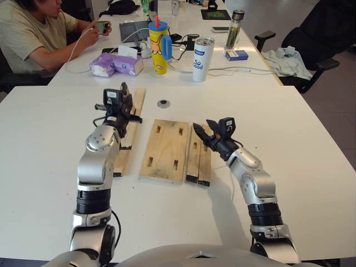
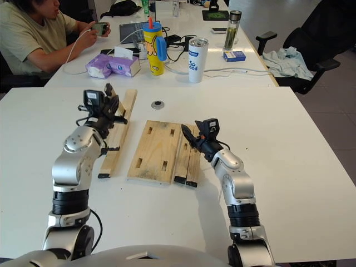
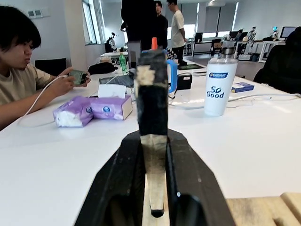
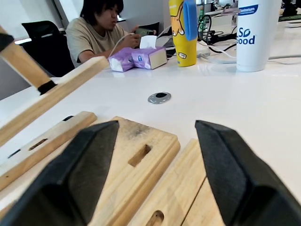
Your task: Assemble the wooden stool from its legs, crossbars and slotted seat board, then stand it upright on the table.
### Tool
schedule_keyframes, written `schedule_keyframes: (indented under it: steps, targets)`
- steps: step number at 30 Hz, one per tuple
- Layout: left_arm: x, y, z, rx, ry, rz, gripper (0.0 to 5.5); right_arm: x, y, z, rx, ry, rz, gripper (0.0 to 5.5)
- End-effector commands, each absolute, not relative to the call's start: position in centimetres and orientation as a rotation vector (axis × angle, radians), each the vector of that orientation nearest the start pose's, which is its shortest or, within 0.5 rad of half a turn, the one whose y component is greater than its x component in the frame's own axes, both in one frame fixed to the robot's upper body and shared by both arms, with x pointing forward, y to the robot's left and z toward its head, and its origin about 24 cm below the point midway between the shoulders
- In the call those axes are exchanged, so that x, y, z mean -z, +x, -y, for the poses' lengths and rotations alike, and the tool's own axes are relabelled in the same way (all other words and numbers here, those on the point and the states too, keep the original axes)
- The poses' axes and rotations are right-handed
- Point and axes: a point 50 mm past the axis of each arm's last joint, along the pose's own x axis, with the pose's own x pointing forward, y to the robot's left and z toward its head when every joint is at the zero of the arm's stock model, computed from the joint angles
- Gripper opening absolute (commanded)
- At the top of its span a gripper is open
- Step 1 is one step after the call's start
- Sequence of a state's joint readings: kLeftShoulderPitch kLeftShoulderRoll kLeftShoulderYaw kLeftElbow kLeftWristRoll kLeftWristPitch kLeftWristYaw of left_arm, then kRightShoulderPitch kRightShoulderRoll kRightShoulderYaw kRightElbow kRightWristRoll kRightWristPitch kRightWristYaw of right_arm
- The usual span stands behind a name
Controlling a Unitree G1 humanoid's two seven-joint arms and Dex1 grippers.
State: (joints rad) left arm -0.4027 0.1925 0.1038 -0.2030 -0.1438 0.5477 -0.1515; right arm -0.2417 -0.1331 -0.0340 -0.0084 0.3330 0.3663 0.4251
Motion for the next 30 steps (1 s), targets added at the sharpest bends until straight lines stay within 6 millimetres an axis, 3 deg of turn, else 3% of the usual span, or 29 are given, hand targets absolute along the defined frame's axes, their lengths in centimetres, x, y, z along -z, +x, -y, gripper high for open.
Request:
schedule_keyframes:
  steps: [1, 5, 10, 15, 21, 30]
  targets:
    - [-17.1, 31.5, -16.3, 0.262, -0.019, 0.117, 0.40, -9.3, 30.7, 15.1, -0.469, 0.266, -0.052, 3.91]
    - [-18.3, 31.9, -16.4, 0.391, -0.112, 0.138, 0.40, -9.8, 31.5, 15.6, -0.482, 0.397, -0.067, 4.57]
    - [-19.0, 32.0, -16.9, 0.540, -0.223, 0.126, 0.40, -12.7, 30.7, 15.5, -0.769, 0.766, -0.031, 5.40]
    - [-19.9, 31.6, -16.7, 0.768, -0.433, 0.085, 0.40, -14.5, 31.2, 16.5, -0.817, 0.896, -0.036, 5.40]
    - [-22.1, 30.7, -15.9, 1.059, -0.646, 0.055, 0.40, -15.9, 30.1, 15.3, -1.067, 1.023, -0.124, 5.40]
    - [-22.1, 30.8, -15.0, 1.166, -0.769, -0.007, 0.40, -18.0, 29.1, 15.7, -1.236, 1.135, -0.089, 5.40]
